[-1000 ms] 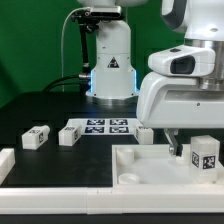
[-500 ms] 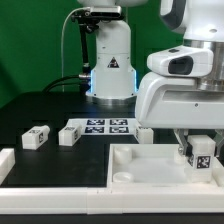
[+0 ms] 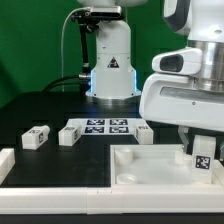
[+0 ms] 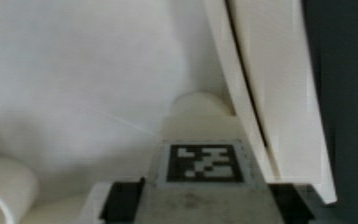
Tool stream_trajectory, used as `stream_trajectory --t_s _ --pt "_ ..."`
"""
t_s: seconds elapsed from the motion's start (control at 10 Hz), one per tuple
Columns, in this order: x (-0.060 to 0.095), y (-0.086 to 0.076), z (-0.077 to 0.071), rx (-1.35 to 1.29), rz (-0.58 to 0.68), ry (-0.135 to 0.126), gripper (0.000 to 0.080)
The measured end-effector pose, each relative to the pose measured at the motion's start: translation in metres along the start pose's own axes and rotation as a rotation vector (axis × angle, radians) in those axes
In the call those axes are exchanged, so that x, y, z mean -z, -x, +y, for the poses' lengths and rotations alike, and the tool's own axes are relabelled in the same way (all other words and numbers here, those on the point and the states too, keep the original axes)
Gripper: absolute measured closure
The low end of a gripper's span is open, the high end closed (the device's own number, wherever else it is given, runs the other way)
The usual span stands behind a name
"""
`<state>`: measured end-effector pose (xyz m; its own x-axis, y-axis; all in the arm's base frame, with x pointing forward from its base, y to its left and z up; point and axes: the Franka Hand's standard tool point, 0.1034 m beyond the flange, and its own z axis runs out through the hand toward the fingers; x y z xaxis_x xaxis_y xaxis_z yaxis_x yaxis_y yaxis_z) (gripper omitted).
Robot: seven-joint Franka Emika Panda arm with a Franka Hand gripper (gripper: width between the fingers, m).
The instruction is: Assemble one leg
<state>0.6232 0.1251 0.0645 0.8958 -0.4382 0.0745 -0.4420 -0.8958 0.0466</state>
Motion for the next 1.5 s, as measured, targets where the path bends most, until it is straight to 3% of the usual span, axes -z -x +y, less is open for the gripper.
stream_trajectory --t_s 0.6,0.7,0.9,1.0,1.1,1.5 --pt "0.0008 0.0021 -0.0024 -0.776 0.028 0.011 0.0509" --pt "0.0007 0.0018 -0.002 -0.709 0.029 0.013 0.0509" --pt "0.0008 0.0007 -0.0023 -0.664 0.033 0.0 0.0227" --pt "0.0005 -0.0008 0.0 -0.49 0.037 0.0 0.0227" --pt "0.0004 -0.0017 0.0011 -0.361 0.038 0.002 0.0164" --pt "0.0027 -0.0024 0.001 0.101 0.039 0.013 0.0151"
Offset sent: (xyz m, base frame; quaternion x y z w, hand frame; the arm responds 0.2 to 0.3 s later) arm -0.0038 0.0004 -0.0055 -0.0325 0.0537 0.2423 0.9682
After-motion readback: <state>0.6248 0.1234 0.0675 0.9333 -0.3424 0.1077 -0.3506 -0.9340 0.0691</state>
